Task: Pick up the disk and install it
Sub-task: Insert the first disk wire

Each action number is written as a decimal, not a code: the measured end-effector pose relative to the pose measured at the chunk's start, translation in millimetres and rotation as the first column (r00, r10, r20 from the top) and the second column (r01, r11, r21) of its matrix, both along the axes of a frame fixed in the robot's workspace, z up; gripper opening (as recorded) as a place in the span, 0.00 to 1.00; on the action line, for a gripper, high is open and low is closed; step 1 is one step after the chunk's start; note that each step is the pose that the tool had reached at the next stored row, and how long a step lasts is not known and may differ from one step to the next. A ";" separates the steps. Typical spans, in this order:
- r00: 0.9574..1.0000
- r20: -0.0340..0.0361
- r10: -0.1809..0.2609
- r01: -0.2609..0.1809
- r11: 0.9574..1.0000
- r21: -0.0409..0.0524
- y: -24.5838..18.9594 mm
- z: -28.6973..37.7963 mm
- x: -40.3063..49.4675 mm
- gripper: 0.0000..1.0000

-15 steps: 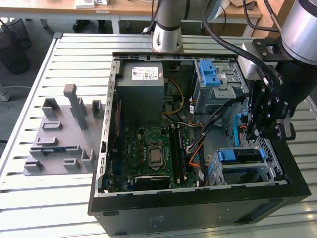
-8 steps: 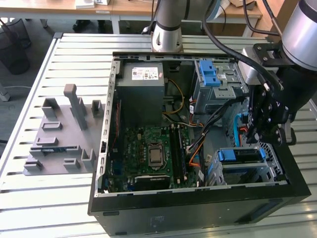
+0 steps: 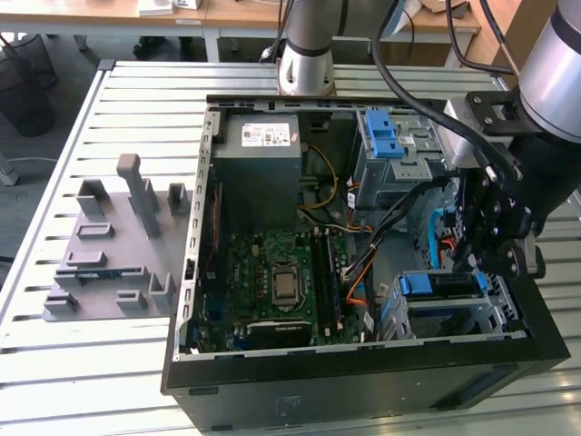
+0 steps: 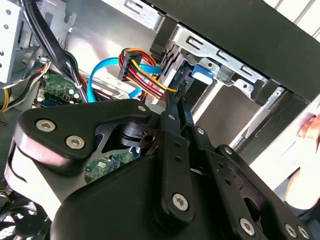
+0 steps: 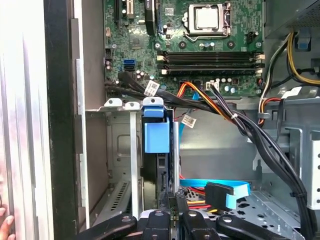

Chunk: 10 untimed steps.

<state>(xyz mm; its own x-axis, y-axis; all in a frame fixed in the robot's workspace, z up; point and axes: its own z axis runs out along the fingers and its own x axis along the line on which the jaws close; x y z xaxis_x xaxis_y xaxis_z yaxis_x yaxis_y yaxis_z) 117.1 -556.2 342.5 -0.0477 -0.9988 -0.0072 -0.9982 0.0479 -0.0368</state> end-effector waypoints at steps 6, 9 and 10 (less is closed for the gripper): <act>1.000 -0.001 -0.009 0.009 1.000 0.000 -2.5 -1.9 0.0 0.16; 1.000 -0.002 -0.013 0.013 1.000 -0.001 -2.7 -2.9 0.0 0.16; 1.000 -0.003 -0.014 0.014 1.000 -0.001 -2.9 -3.3 0.0 0.16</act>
